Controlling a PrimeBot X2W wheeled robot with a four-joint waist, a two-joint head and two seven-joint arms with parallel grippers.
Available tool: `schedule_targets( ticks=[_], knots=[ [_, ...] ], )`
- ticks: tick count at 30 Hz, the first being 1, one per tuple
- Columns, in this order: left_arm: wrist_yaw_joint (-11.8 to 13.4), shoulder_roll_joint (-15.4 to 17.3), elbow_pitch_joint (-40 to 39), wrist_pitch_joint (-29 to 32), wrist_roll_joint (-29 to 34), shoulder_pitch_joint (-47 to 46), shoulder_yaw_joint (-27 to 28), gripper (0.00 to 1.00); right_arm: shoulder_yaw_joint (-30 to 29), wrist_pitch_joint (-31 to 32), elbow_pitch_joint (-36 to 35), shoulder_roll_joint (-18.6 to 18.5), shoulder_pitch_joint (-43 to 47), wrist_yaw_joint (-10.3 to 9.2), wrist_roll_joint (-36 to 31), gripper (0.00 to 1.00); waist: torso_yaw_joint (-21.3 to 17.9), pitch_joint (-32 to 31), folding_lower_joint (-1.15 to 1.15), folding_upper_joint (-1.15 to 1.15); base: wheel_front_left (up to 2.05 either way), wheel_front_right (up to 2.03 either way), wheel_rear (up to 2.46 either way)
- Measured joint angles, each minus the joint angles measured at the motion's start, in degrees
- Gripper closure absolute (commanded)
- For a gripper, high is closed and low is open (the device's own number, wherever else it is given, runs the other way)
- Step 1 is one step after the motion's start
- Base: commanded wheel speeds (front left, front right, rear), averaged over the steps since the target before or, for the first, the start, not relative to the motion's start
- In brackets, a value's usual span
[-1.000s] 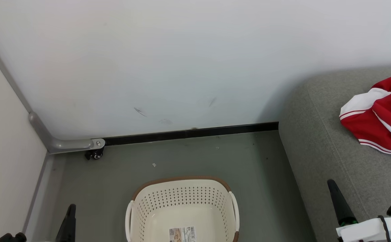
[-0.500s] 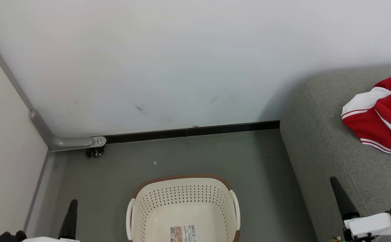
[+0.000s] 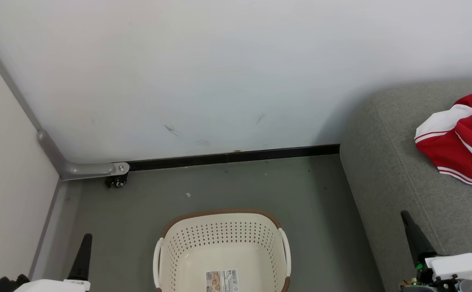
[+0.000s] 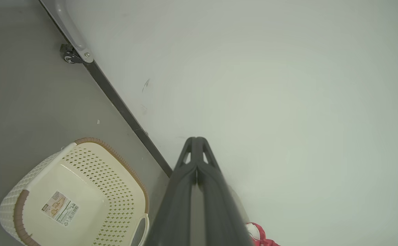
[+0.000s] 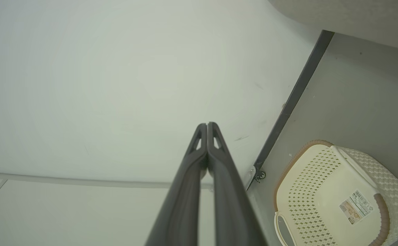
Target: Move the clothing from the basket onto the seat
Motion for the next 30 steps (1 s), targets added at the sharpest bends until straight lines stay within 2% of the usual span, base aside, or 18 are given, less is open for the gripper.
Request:
schedule_targets(
  ticks=[21, 30],
  knots=[
    [-1.1, -1.5, 1.5, 3.2, -11.2, -2.7, 1.7, 1.0, -0.1, 2.5, 2.6, -1.1, -2.3, 0.0, 15.6, 1.0, 0.5, 0.4, -0.01, 0.0, 0.0, 0.0, 0.0],
    [-1.3, -1.5, 1.6, 3.2, -11.5, -2.7, 1.8, 1.0, -0.1, 2.7, 2.7, -1.2, -3.0, 0.0, 16.0, 1.0, 0.5, 0.4, -0.02, 0.0, 0.0, 0.0, 0.0]
  ],
)
